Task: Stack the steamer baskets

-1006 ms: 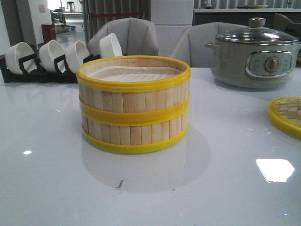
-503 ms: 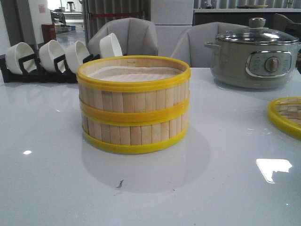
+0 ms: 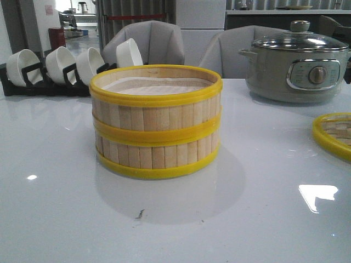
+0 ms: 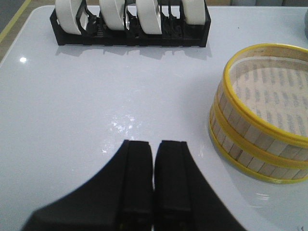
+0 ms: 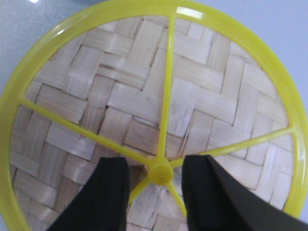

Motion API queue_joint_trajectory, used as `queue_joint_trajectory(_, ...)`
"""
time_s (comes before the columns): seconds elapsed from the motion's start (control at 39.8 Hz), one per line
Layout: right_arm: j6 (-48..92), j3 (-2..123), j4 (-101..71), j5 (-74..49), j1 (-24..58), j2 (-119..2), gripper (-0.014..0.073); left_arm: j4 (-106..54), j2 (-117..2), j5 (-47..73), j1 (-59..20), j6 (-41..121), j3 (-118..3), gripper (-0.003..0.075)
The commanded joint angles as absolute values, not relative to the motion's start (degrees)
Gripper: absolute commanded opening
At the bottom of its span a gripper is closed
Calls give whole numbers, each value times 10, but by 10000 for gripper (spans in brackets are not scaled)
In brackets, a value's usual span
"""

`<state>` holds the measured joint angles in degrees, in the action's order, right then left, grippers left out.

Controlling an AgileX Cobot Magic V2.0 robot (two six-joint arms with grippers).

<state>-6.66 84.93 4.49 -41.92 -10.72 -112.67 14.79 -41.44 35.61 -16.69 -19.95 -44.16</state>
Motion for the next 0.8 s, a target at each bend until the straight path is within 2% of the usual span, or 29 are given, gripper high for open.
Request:
queue_joint_trajectory(0.0, -64, 869, 45, -394, -110, -1095, 371, 152, -416, 313, -171, -207, -457, 85)
queue_joint_trajectory(0.78, -64, 869, 30, -392, -117, -1110, 371, 152, -416, 313, -171, -207, -457, 85)
